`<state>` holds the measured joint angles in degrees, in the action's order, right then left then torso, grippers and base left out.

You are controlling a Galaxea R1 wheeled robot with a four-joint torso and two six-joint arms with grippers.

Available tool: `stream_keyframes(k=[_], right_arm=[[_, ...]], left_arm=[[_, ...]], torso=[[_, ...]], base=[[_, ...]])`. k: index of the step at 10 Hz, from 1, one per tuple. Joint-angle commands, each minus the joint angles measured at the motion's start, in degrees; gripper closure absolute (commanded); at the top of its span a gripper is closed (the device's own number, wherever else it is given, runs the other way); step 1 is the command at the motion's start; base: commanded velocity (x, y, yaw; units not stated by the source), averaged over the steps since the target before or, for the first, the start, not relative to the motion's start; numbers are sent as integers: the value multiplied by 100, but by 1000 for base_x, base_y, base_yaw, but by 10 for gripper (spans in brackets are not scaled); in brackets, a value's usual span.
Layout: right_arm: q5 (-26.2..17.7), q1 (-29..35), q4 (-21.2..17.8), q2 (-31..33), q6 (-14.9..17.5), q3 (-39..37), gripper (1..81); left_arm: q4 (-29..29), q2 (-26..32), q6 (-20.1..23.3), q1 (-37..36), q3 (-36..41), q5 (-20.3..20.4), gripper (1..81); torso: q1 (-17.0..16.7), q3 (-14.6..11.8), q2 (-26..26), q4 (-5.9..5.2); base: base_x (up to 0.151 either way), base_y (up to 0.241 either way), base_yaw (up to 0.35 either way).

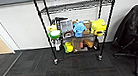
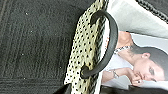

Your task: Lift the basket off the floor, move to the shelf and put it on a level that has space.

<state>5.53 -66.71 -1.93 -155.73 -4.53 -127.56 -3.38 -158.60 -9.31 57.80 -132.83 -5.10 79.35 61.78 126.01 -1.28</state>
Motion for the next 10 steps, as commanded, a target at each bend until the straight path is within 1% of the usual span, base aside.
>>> stream_keyframes(k=[1, 2, 4, 5, 6, 7, 10], right_arm=[[-272, 662, -62, 110, -214, 65, 10], [-378, 741, -62, 101, -267, 83, 10], [-395, 812, -62, 58, -294, 75, 10], [-395, 812, -62, 40, -294, 57, 10], [-395, 847, -71, 31, -302, 66, 10], [-395, 900, -124, 5, -311, 83, 10], [-395, 970, -141, -127, -328, 49, 10]], left_arm=[[-31, 47, -35, -651, 38, -396, 10], [-31, 38, -35, -703, 38, -396, 10], [-40, 3, -35, -721, 38, -387, 10], [-49, 3, -35, -730, 38, -378, 10], [-31, -6, -35, -729, 55, -378, 10], [-31, -32, -35, -791, 73, -361, 10], [-23, -181, -35, -967, 38, -343, 10]], torso=[[363, -2, 562, 0], [481, 11, 748, 0], [726, 15, 1139, 0], [478, 17, 763, 0], [584, 17, 932, 0], [614, 17, 986, 0], [643, 19, 1030, 0]], base=[[0, 0, 0], [0, 0, 0], [0, 0, 0], [0, 0, 0], [0, 0, 0], [0, 0, 0], [0, 0, 0]])
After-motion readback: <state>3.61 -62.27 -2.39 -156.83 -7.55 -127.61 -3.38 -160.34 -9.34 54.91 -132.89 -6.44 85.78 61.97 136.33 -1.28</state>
